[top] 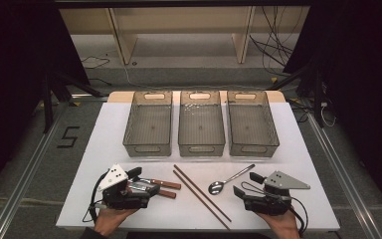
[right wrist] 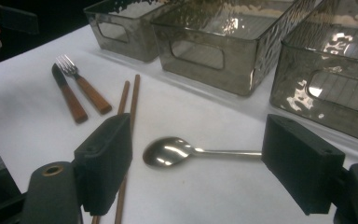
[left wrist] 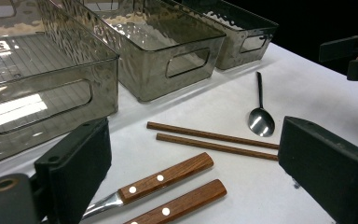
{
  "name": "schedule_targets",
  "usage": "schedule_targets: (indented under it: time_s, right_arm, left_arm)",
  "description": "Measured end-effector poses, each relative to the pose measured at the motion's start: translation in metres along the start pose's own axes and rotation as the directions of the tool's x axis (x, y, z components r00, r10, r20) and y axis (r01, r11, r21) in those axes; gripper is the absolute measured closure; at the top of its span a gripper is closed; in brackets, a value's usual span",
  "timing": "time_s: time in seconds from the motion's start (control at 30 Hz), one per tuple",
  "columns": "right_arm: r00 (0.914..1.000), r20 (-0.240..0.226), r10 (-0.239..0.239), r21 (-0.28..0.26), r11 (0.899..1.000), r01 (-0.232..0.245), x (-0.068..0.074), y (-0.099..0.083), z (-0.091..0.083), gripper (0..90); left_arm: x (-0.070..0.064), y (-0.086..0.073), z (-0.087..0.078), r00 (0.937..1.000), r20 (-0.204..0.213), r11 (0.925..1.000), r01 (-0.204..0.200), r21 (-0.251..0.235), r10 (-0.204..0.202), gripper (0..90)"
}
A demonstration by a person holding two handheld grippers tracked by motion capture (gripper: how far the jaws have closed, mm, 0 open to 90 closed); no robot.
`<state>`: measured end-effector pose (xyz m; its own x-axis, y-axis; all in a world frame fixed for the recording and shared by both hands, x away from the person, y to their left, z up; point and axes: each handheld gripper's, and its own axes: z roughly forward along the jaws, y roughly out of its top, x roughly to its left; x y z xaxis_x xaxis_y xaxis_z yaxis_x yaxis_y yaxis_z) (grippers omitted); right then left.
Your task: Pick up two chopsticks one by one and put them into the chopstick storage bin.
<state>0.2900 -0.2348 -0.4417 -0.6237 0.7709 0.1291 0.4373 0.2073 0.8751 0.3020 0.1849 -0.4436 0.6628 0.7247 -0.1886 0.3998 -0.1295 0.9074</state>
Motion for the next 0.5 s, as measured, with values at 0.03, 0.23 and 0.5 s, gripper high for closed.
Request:
schedule_targets:
  time_s: [0.03, 0.23, 0.5]
  right_arm:
    - [1.0, -0.001, 0.005, 0.01, 1.0, -0.005, 0.0, 0.001, 0.001, 25.1]
    - [0.9999, -0.013, 0.008, 0.049, 0.999, -0.007, 0.001, 0.007, 0.003, 25.9]
    - [0.9996, -0.018, -0.022, 0.19, 0.981, 0.025, 0.008, 0.024, 0.009, 27.2]
  left_arm:
    - [0.0, 0.0, 0.0, 1.0, 0.001, 1.0, 0.0, 0.002, 0.0, 9.2]
    - [0.0, 0.0, 0.0, 1.0, 0.0, 1.0, 0.002, 0.002, -0.002, 9.2]
    - [0.0, 0.0, 0.0, 1.0, -0.001, 1.0, 0.006, 0.001, -0.006, 9.2]
